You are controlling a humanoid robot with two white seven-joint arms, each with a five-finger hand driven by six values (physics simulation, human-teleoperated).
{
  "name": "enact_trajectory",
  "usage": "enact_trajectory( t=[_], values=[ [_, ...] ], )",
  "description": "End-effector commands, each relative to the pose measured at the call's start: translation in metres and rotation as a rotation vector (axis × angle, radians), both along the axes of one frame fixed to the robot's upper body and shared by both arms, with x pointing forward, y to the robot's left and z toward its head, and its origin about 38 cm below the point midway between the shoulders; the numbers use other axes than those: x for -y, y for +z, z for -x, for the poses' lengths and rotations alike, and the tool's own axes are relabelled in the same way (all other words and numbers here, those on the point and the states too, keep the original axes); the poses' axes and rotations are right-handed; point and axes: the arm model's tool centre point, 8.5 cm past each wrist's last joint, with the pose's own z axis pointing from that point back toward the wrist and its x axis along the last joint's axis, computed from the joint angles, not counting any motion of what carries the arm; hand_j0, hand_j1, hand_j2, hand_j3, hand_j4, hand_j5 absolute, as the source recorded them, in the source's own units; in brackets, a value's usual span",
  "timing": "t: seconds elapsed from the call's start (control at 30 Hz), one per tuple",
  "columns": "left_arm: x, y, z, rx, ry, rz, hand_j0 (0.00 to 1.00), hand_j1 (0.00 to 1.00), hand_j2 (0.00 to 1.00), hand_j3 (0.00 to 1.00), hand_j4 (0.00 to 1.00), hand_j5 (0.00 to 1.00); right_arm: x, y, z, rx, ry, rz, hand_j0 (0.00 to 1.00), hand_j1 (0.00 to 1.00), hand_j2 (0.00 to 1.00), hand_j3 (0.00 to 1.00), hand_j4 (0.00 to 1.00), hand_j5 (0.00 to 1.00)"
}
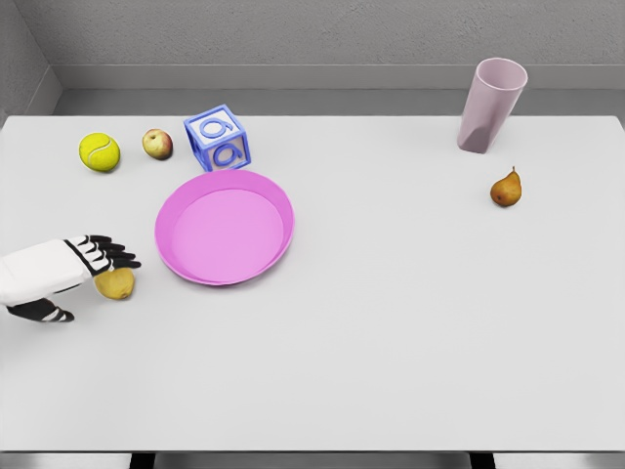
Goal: Put the lemon on the plate with left arm
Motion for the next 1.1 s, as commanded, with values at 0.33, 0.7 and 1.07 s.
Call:
enact_trajectory(
  t=[0.33, 0.7, 1.07],
  values=[
    [0.003, 0.007, -0.005, 0.014, -0.009, -0.007, 0.88, 0.88, 0.88, 0.88, 0.88, 0.88, 0.0, 0.0, 0.0, 0.0, -0.001, 0.0, 1.0, 1.0, 1.0, 1.0, 1.0, 1.0],
    [0.01, -0.002, -0.004, -0.059, -0.036, -0.061, 0.88, 0.88, 0.88, 0.88, 0.88, 0.88, 0.0, 0.0, 0.0, 0.0, -0.001, 0.0, 1.0, 1.0, 1.0, 1.0, 1.0, 1.0],
    [0.022, 0.01, -0.015, -0.037, -0.061, -0.058, 0.89, 0.89, 0.89, 0.89, 0.89, 0.89, 0.0, 0.0, 0.0, 0.0, -0.001, 0.0, 1.0, 1.0, 1.0, 1.0, 1.0, 1.0]
  ],
)
